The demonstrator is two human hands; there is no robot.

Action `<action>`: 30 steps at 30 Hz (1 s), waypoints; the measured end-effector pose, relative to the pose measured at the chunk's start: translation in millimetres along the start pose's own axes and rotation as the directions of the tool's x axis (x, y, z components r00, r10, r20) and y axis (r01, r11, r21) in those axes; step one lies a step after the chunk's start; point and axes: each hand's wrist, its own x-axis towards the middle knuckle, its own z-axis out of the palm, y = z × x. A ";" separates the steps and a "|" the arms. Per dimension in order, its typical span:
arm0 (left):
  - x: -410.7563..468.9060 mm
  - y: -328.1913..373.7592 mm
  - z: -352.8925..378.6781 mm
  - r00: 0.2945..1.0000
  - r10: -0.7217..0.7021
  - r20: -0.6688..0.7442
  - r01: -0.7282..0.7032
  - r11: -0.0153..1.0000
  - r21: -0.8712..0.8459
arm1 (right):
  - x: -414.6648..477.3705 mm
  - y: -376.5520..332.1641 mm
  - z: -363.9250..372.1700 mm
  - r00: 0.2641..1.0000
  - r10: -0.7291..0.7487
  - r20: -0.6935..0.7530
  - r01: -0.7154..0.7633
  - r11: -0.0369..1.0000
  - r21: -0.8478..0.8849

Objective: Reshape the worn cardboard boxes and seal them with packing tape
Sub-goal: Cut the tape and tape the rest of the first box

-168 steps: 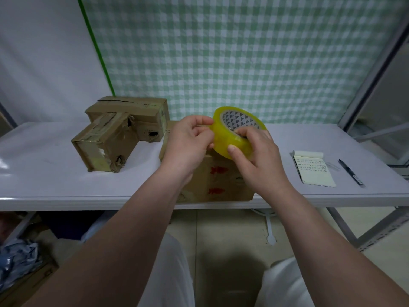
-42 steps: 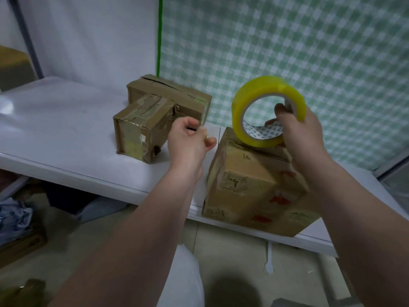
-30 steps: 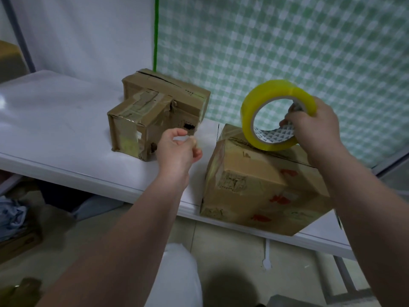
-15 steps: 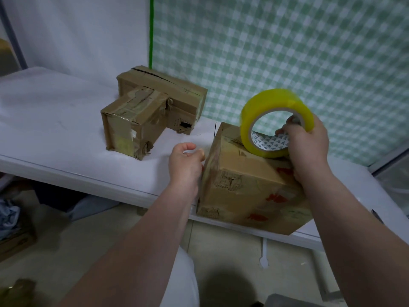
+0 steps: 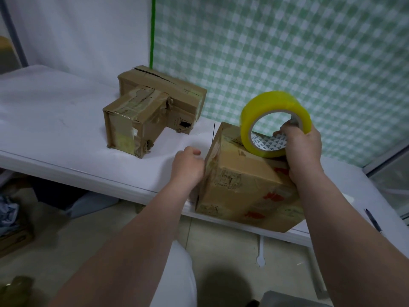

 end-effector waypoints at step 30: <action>-31.5 19.0 1.2 0.874 0.048 0.484 0.222 0.846 -0.485 | 3.4 3.0 1.8 0.999 0.000 -0.034 0.000 1.000 -0.018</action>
